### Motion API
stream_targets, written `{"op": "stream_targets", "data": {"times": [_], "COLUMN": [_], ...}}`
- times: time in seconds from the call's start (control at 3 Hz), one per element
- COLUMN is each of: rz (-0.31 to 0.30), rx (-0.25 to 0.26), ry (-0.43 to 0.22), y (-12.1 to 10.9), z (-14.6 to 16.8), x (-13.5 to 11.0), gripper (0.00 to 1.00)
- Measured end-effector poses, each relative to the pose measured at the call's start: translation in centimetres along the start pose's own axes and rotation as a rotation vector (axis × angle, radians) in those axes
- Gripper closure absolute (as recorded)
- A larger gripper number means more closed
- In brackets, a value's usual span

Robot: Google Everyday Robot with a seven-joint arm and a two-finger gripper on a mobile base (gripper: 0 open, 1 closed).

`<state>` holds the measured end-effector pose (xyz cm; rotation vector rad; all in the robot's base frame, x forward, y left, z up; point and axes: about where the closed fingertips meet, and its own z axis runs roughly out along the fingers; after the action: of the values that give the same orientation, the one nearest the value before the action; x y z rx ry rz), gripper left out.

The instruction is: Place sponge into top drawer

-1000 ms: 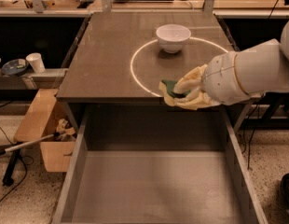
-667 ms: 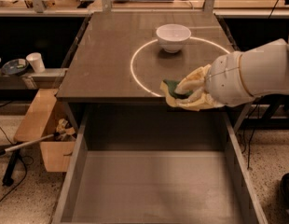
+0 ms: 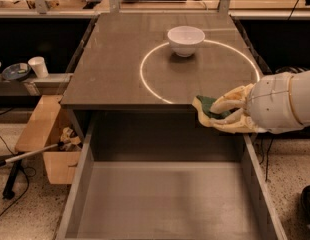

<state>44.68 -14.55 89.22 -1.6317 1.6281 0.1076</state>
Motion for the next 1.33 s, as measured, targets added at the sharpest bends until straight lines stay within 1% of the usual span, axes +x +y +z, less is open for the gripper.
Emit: {"op": "stream_targets", "data": {"times": [0.33,0.67,1.33], "rz": [-0.002,0.024,0.104], "rx": [-0.003,-0.01,-0.036], "ry": [-0.005,-0.001,0.01], "y": [0.3,1.7,5.1], "z": [0.1,0.4,1.7], "x": [-0.2,0.3,1.8], "gripper": [1.0,1.0,1.0]}}
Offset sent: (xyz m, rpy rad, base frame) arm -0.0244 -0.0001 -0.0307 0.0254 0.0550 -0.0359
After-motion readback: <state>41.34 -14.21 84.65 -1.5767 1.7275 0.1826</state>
